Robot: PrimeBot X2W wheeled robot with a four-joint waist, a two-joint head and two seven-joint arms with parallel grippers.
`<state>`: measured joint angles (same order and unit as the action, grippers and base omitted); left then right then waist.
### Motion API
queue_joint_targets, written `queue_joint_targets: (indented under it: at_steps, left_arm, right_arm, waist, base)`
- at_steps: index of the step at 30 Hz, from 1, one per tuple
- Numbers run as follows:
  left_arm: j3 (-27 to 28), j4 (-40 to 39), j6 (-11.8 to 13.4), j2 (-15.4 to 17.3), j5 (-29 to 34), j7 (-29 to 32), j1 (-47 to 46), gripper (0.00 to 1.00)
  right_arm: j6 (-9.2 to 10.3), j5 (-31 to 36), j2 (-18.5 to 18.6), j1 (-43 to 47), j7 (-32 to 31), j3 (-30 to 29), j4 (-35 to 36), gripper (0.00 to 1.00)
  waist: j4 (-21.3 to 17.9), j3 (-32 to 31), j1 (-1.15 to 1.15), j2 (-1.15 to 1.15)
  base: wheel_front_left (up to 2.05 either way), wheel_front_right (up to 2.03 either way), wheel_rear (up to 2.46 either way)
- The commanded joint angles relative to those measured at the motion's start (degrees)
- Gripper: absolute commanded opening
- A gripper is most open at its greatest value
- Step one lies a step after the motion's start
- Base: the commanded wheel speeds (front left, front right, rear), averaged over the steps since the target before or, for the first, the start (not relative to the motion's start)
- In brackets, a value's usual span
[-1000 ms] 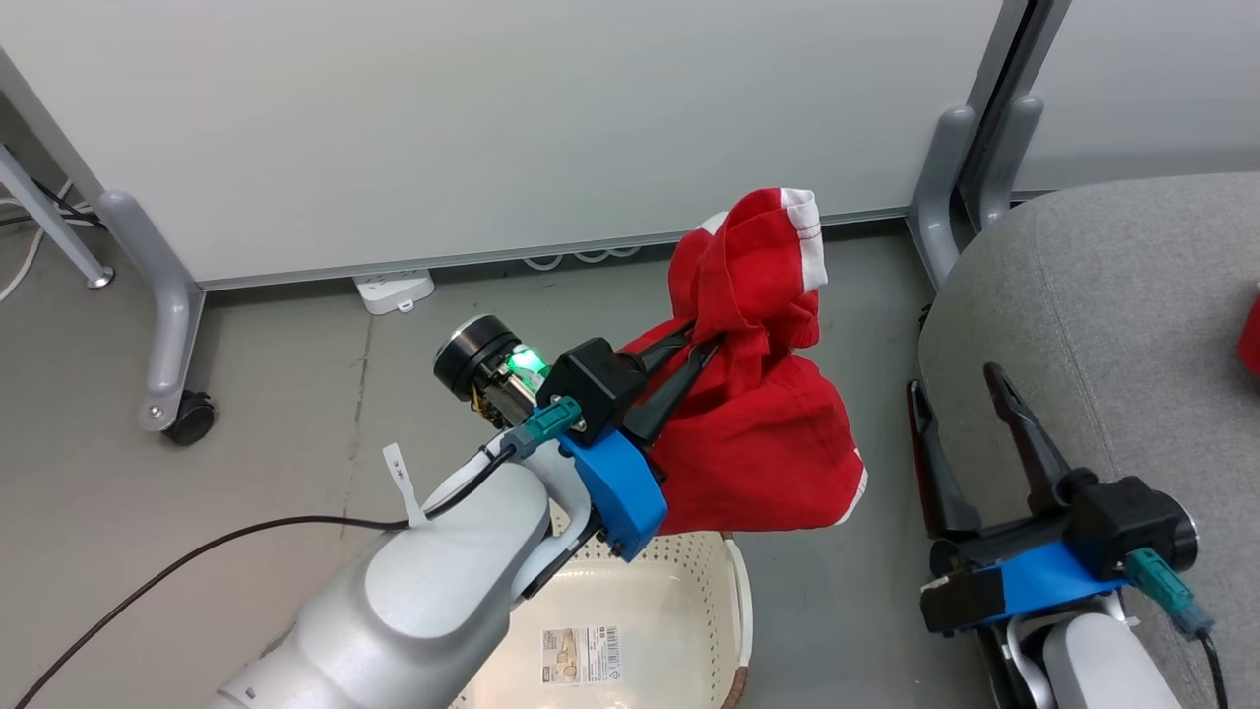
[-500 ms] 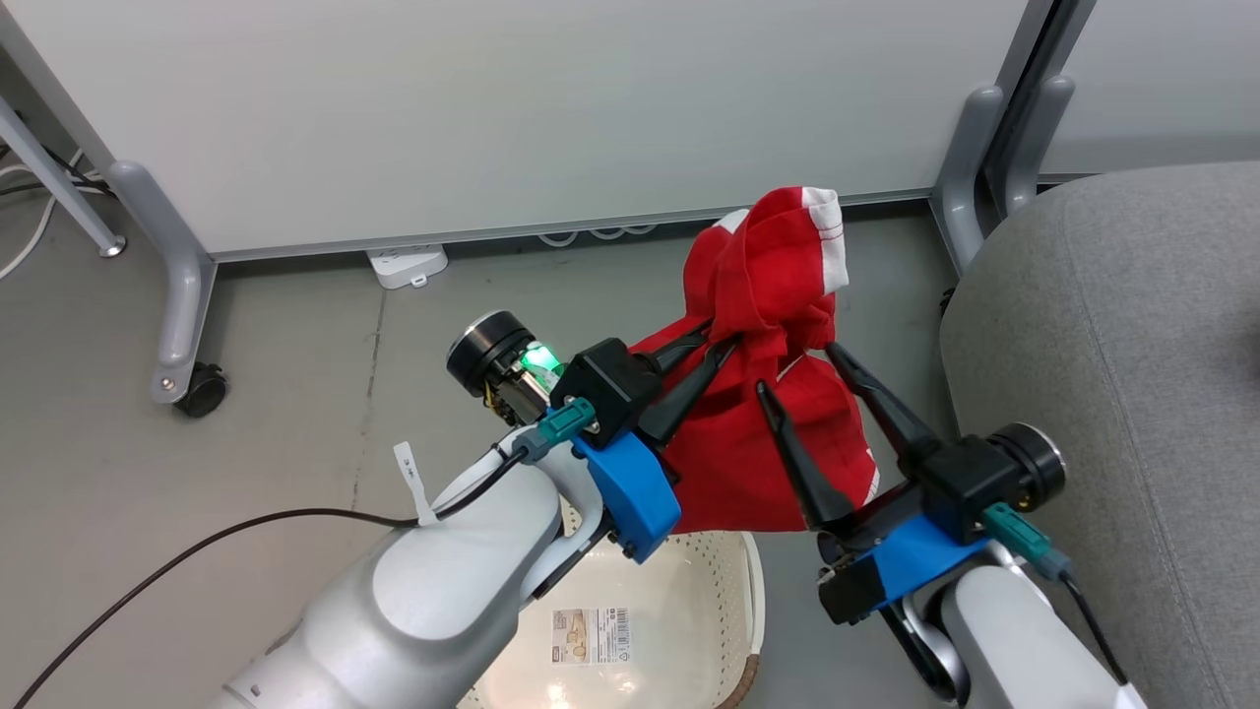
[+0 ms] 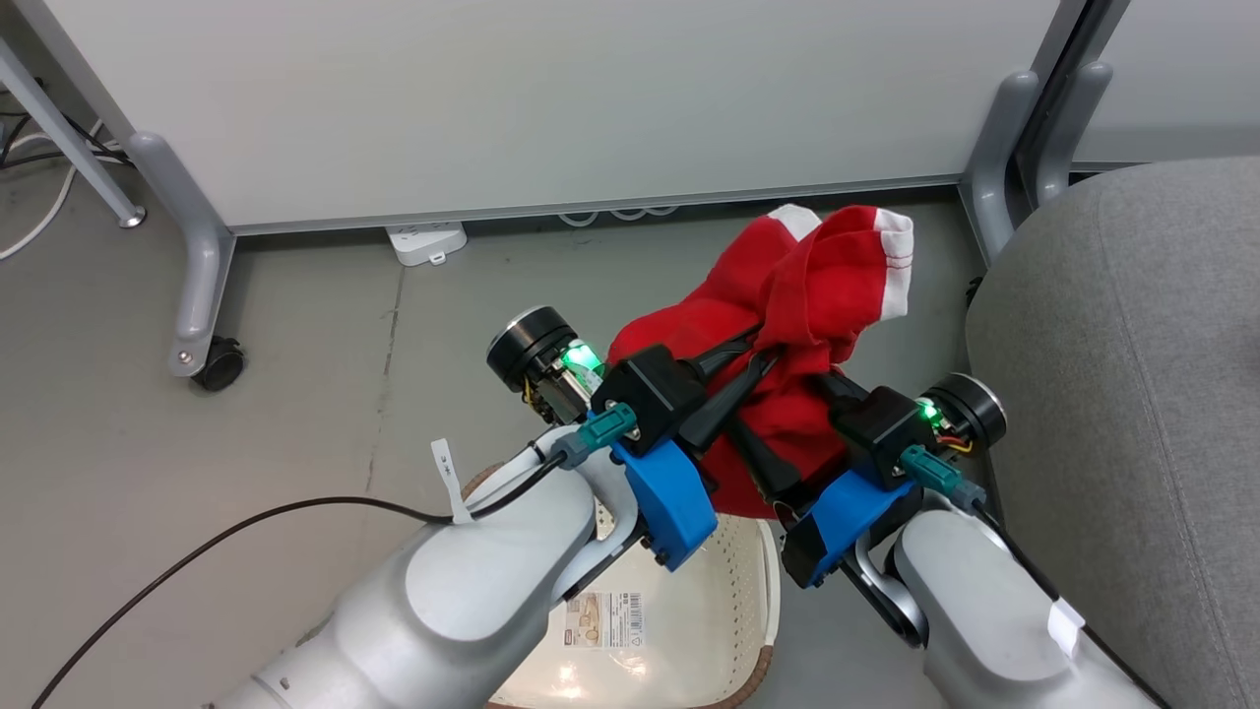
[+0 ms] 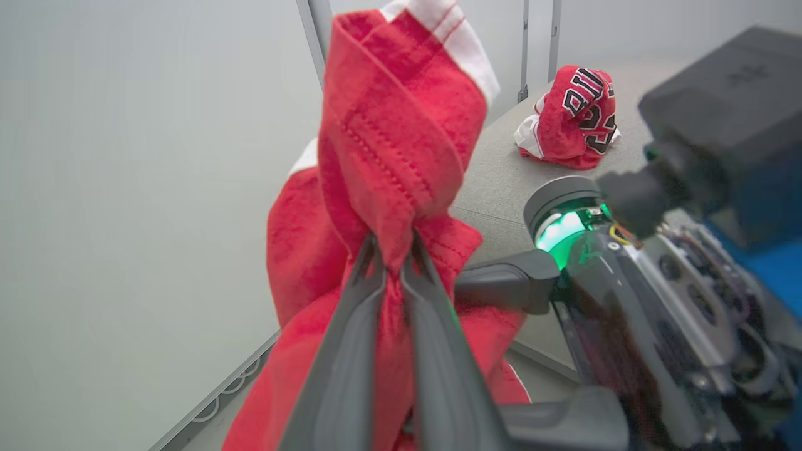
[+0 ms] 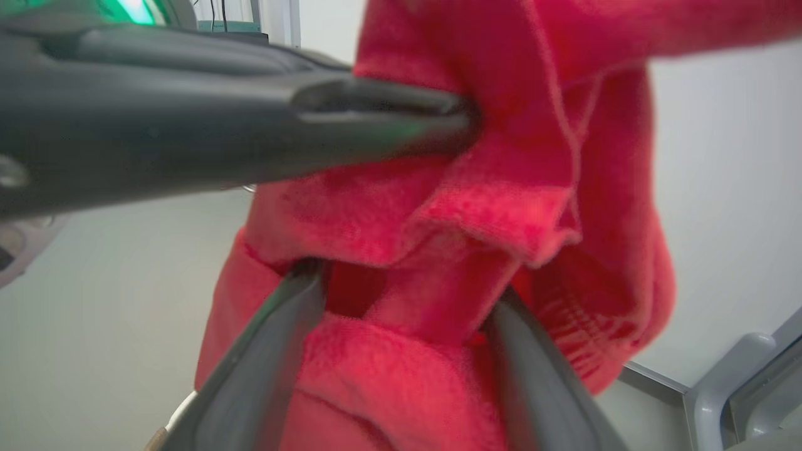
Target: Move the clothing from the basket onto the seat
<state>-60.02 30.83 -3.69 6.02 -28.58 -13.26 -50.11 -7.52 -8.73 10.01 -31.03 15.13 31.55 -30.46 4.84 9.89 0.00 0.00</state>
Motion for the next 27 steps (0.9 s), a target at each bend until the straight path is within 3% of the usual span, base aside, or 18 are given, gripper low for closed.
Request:
queue_joint_targets:
  at_steps: [1, 5, 6, 7, 27]
  left_arm:
    - [-0.3, -0.2, -0.1, -0.2, 0.3, -0.5, -0.6, 0.0]
    - [-0.5, -0.3, -0.3, -0.5, 0.2, -0.6, -1.0, 0.0]
    - [-0.6, -0.2, -0.3, -0.6, 0.2, -0.6, -1.1, 0.0]
    - [-0.6, -0.1, -0.3, -0.6, 0.1, -0.6, -1.2, 0.0]
    - [-0.4, 1.2, -0.2, -0.3, -0.5, -1.4, -1.8, 0.0]
  right_arm:
    - [0.05, -0.6, -0.2, -1.6, 0.0, 0.5, -1.0, 1.0]
    - [0.05, -1.3, -0.8, -3.7, 0.0, 1.7, -3.1, 1.0]
    - [0.05, -1.6, -1.0, -4.0, 0.0, 2.0, -3.6, 0.55]
    - [0.05, -1.9, -1.0, -4.3, 0.0, 2.3, -3.9, 0.0]
    - [0.05, -3.7, -0.5, -4.4, 0.0, 3.4, -4.0, 0.0]
  waist:
    - [0.2, 0.2, 0.0, 0.0]
    - [0.4, 0.7, 0.0, 0.0]
    - [0.5, 0.8, 0.0, 0.0]
    - [0.5, 0.8, 0.0, 0.0]
    - [0.1, 1.1, 0.0, 0.0]
  base:
    - [0.0, 0.0, 0.0]
    - [0.0, 0.0, 0.0]
    - [0.0, 0.0, 0.0]
    - [0.0, 0.0, 0.0]
    - [0.0, 0.0, 0.0]
